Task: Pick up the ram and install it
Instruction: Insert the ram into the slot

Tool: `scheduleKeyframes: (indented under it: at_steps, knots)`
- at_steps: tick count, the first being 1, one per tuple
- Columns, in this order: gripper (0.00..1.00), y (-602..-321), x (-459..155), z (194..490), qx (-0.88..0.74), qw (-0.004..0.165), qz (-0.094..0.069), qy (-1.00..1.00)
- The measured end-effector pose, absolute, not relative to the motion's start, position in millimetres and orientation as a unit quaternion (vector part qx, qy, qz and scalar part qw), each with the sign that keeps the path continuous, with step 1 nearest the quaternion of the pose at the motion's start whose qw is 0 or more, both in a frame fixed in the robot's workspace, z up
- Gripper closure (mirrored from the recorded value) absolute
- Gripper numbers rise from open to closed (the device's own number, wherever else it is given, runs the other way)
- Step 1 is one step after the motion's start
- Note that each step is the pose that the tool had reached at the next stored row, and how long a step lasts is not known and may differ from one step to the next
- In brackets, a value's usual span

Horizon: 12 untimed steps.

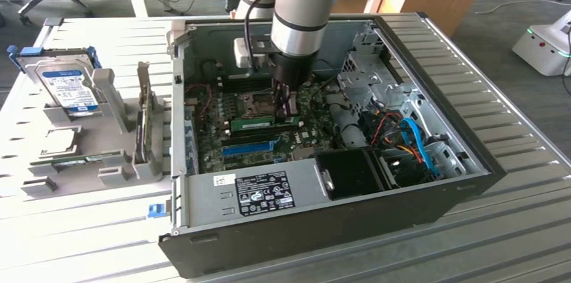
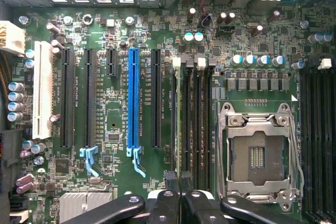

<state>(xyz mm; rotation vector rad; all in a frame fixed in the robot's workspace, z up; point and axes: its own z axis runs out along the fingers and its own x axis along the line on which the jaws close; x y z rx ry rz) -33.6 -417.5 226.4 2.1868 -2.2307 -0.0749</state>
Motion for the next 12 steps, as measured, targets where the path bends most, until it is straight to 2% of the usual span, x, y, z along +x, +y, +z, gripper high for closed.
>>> scheduleKeyframes:
  at_steps: [12]
  knots:
    - [0.88, -417.4, -33.2, 226.3, 0.701, 0.008, -0.024, -0.713]
